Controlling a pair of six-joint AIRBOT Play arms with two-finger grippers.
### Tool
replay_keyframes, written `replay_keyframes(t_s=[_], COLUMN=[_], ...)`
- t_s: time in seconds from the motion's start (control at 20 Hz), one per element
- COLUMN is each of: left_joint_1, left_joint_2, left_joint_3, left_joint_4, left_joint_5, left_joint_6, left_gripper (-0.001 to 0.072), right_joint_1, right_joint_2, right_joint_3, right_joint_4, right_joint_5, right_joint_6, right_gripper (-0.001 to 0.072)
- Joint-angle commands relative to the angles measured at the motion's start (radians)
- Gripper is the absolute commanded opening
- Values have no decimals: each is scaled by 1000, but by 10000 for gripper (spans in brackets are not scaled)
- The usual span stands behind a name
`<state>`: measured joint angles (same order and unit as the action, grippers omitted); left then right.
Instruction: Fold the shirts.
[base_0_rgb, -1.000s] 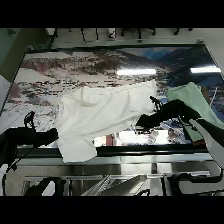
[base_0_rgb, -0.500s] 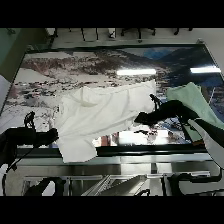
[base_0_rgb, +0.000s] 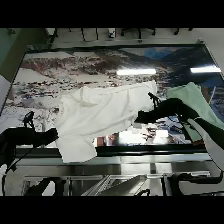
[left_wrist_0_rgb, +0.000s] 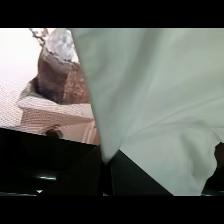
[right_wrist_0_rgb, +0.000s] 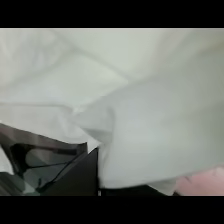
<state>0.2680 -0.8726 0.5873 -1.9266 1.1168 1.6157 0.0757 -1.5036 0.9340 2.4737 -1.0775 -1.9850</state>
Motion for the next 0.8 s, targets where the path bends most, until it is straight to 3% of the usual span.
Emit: replay_keyframes(t_s=[0.0, 0.1, 0.25, 0.45, 0.6, 0.75], left_joint_1=[2, 32, 120, 340, 446, 409], left_joint_2=[83, 181, 278, 308, 235, 117], left_joint_3=[130, 356, 755, 1168, 1365, 1420], left_joint_4=[-19, -40, -32, -1, -6, -61], left_joint_5=[47, 61, 43, -12, 31, 143], left_joint_6=[0, 0, -7, -52, -66, -59], left_gripper=[17, 18, 18, 18, 18, 18], right_joint_1=[-45, -133, -302, -570, -702, -708], right_joint_2=[102, 244, 454, 596, 639, 616], right_joint_3=[135, 314, 650, 996, 1073, 1047], right_joint_4=[56, 122, 135, 122, 113, 107], right_joint_5=[-194, -266, -264, -256, -259, -313], right_joint_6=[12, 36, 63, 63, 65, 113], right_gripper=[20, 20, 20, 20, 20, 20])
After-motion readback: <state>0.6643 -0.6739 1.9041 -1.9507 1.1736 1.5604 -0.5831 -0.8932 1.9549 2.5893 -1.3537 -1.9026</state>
